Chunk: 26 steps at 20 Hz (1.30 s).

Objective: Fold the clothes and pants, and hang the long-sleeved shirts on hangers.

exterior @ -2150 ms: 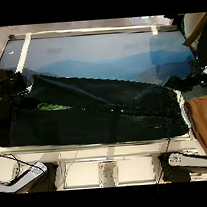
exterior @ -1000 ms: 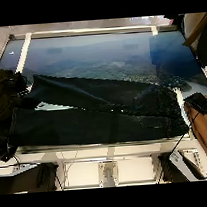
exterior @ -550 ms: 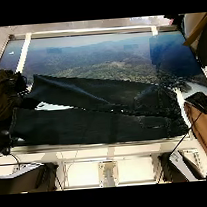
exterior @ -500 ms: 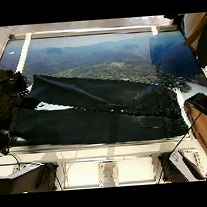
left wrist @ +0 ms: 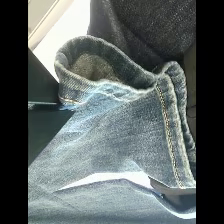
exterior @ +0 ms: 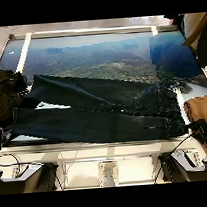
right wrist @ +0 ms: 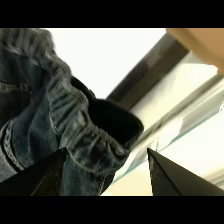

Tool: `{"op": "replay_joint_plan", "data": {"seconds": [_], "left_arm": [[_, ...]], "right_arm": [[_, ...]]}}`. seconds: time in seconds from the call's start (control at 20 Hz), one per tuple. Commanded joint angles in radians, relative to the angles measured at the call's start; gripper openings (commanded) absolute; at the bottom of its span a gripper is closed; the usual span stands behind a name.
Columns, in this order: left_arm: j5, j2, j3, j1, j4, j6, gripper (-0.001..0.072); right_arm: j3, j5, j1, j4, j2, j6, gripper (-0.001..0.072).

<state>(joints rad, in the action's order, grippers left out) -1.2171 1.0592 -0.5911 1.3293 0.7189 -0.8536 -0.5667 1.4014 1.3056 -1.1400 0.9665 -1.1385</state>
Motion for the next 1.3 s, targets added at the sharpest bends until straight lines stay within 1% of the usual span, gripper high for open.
{"op": "replay_joint_plan", "data": {"seconds": [0.0, 0.15, 0.35, 0.4, 0.45, 0.5, 0.55, 0.7, 0.8, 0.85, 0.95, 1.0, 1.05, 1.1, 1.15, 1.2, 1.25], "left_arm": [[0.0, -0.009, -0.001, 0.0, -0.002, 0.001, 0.0011], [0.0, -0.009, -0.001, 0.0, -0.002, 0.001, 0.0011], [0.0, -0.009, -0.001, 0.0, -0.002, 0.001, 0.0011], [0.0, -0.009, -0.001, 0.0, -0.002, 0.001, 0.0011], [0.0, -0.009, -0.001, 0.0, -0.002, -0.001, 0.0011], [0.0, -0.009, -0.002, 0.0, -0.003, -0.016, 0.0011], [-0.002, -0.01, -0.004, 0.0, -0.003, -0.037, 0.001], [-0.051, -0.013, -0.056, 0.0, -0.002, -0.046, 0.0009], [-0.086, -0.013, -0.134, 0.0, -0.003, -0.094, 0.0008], [-0.1, -0.013, -0.177, -0.009, -0.008, -0.122, 0.0008], [-0.112, -0.013, -0.272, -0.079, -0.024, -0.172, 0.0007], [-0.097, -0.013, -0.323, -0.149, -0.024, -0.187, 0.0007], [-0.051, -0.013, -0.37, -0.23, -0.024, -0.204, 0.0007], [0.036, -0.012, -0.42, -0.328, -0.023, -0.236, 0.0007], [0.148, -0.008, -0.466, -0.422, -0.015, -0.27, 0.0007], [0.289, 0.007, -0.518, -0.526, 0.007, -0.3, 0.0006], [0.416, 0.037, -0.575, -0.625, 0.053, -0.341, 0.0005]], "right_arm": [[0.037, 0.001, 0.04, 0.016, 0.011, -0.023, 0.056], [0.092, -0.066, 0.0, 0.109, 0.015, 0.006, 0.0559], [0.119, -0.122, -0.145, 0.111, 0.065, 0.005, 0.0557], [0.119, -0.134, -0.159, 0.116, 0.069, 0.006, 0.0485], [0.119, -0.138, -0.161, 0.12, 0.067, 0.006, 0.0246], [0.113, -0.133, -0.161, 0.114, 0.066, 0.007, 0.0061], [0.098, -0.11, -0.16, 0.107, 0.066, 0.01, 0.0051], [-0.024, 0.027, -0.16, 0.097, 0.053, 0.031, 0.0051], [-0.146, 0.12, -0.16, 0.114, 0.022, 0.016, 0.0051], [-0.202, 0.161, -0.161, 0.144, 0.005, -0.011, 0.005], [-0.291, 0.183, -0.201, 0.23, -0.019, -0.059, 0.005], [-0.321, 0.17, -0.242, 0.25, -0.02, -0.082, 0.0049], [-0.343, 0.134, -0.303, 0.254, -0.018, -0.114, 0.0049], [-0.354, 0.08, -0.366, 0.251, -0.017, -0.15, 0.005], [-0.362, 0.011, -0.434, 0.248, -0.009, -0.185, 0.0049], [-0.37, -0.057, -0.491, 0.247, 0.006, -0.209, 0.005], [-0.381, -0.139, -0.54, 0.245, 0.033, -0.238, 0.005]]}}
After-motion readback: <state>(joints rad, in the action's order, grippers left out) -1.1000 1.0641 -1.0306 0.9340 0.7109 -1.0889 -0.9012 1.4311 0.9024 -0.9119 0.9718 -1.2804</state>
